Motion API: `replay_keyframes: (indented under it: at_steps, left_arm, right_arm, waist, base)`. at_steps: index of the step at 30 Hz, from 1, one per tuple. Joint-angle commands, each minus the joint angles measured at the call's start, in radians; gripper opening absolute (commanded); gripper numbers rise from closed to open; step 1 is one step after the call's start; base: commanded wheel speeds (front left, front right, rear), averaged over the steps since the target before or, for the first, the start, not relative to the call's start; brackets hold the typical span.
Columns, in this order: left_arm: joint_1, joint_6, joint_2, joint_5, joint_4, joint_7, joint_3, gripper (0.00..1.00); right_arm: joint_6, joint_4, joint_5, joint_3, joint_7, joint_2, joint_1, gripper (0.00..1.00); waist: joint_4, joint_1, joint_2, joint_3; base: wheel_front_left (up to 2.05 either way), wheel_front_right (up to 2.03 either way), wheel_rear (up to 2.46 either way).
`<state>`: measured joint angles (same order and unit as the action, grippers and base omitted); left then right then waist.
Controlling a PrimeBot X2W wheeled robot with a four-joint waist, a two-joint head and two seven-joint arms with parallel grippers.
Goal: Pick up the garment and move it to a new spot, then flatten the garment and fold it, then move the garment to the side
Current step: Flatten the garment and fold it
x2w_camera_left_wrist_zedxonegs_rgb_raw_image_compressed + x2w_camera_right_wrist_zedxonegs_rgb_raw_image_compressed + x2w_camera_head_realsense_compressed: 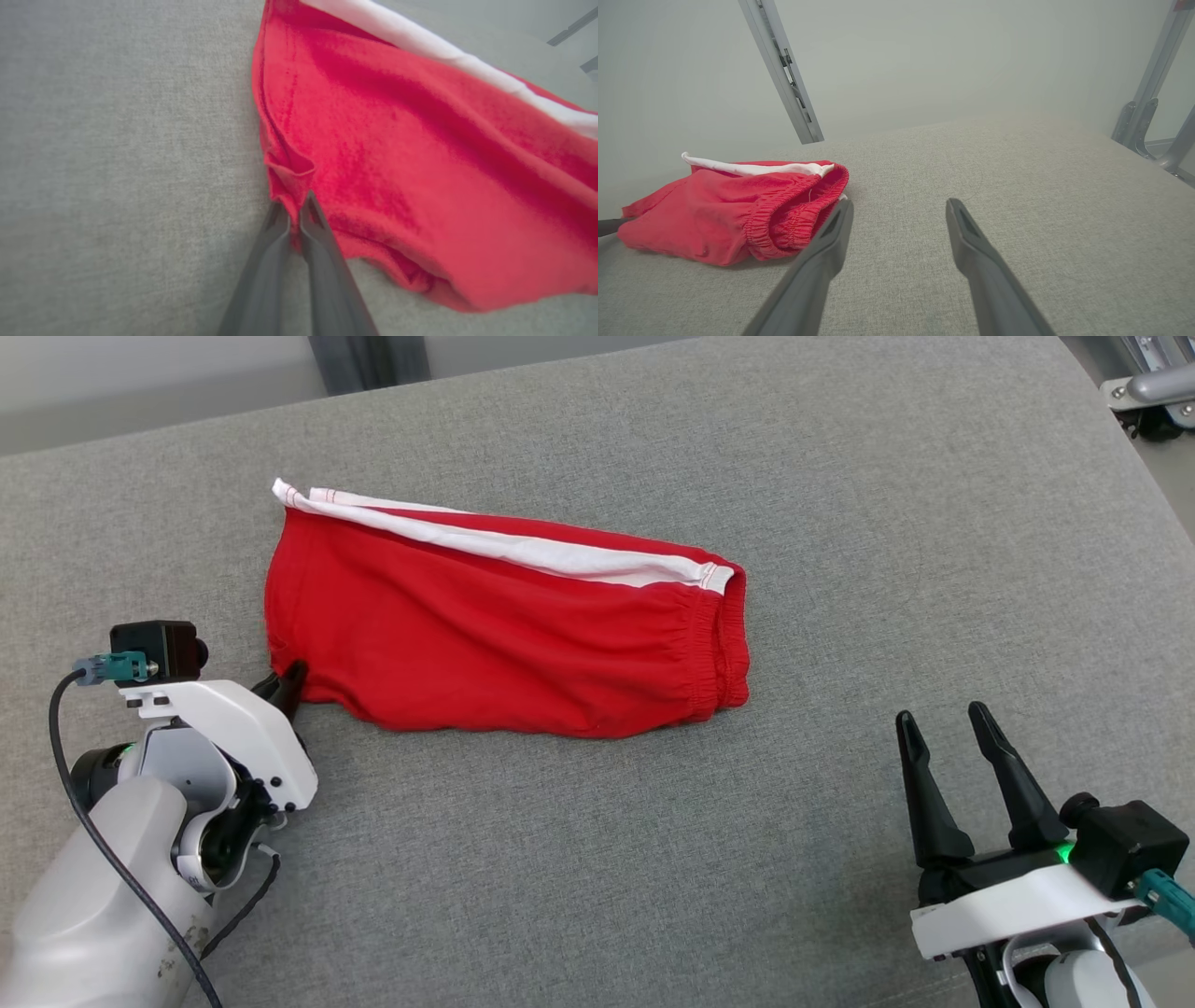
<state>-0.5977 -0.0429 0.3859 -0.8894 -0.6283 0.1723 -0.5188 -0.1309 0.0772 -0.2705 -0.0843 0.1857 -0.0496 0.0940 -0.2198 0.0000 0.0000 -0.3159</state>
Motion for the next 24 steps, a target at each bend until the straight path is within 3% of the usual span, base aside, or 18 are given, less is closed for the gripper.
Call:
replay_keyframes:
  at_steps: [1,9,16,24]
  left_arm:
    - [0.019,0.008,-0.006,-0.009,0.005,0.001,-0.002,0.00]
    - [0.103,-0.015,0.002,-0.008,0.113,-0.082,0.013,0.00]
    - [0.293,-0.087,0.004,-0.013,0.308,-0.140,0.013,0.00]
    - [0.434,-0.157,0.020,-0.034,0.470,-0.121,0.007,0.00]
  right_arm:
    - [0.000,0.004,-0.006,-0.001,0.011,-0.003,0.010,1.00]
    - [0.000,0.013,-0.004,0.028,0.007,-0.003,-0.012,1.00]
    - [0.000,0.006,0.011,0.063,-0.026,-0.004,-0.043,1.00]
    - [0.000,-0.023,0.016,0.085,-0.064,-0.003,-0.073,1.00]
  waist:
    - [0.000,0.0000,0.0000,0.000]
    - [0.024,0.0000,0.0000,0.027]
    - [0.085,0.0000,0.0000,0.087]
    - [0.137,0.0000,0.0000,0.123]
  base:
    - [0.00,0.00,0.00]
    - [0.00,0.00,0.00]
    - [0.00,0.00,0.00]
    - [0.00,0.00,0.00]
